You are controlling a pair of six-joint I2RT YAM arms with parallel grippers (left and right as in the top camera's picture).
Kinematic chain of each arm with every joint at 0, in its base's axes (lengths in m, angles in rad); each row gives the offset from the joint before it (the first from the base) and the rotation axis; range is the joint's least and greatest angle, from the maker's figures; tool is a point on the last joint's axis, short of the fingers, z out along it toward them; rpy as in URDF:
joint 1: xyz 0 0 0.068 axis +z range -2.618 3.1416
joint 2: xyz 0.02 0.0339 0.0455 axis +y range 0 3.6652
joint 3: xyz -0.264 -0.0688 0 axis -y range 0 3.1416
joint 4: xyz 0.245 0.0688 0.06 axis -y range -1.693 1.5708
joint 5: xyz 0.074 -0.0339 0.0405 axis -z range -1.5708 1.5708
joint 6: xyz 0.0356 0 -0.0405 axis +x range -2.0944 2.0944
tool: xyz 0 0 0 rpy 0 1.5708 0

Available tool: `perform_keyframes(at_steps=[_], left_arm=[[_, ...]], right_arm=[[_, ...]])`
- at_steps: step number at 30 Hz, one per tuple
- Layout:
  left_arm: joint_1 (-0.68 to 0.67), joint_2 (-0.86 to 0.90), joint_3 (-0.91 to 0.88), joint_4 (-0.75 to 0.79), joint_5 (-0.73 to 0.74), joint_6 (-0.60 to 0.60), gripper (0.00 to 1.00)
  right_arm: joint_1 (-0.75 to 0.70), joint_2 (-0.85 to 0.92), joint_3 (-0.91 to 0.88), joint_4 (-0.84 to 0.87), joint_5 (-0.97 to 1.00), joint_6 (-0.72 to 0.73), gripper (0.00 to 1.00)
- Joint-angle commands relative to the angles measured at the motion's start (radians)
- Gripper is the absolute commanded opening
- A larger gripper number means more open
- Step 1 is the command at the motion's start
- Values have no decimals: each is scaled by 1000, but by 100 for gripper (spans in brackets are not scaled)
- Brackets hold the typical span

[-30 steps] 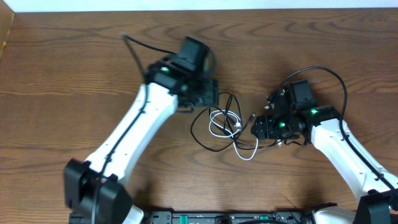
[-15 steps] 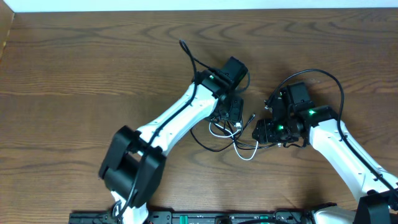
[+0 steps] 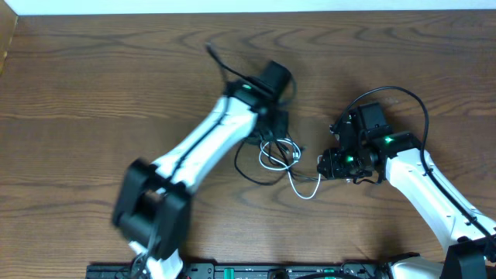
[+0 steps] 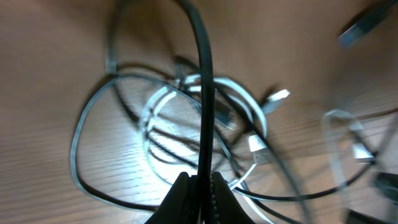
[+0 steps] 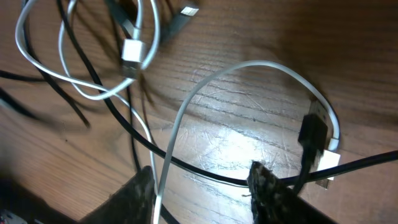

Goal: Untangle cables

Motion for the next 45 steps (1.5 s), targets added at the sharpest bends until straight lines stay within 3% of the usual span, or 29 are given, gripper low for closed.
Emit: perform_keyframes(at_steps=[1,5,16,29,33,36,45], left_arm=[[36,-162,65,11,71,-7,8],[38,-239,65,19,82,-10,8],[37,-280,65,16,82,-10,8],[38,-280,65,13,76,-5,8],[38,-280,65,-21,-31,-5,7],[39,-280,65,-61,-156,-5,8],[41,-280,65,-171,-507,-6,7]], right_arm=[[7,-1,8,-5,-7,73,33],[21,-1,7,-6,-10,128,31],[97,2,6,60,0,158,39],[178,135,6,220,27,282,35],[183,185,6,266,31,280,23],[179,194,6,254,115,257,1],[60,134,67,-6,604,190,1]])
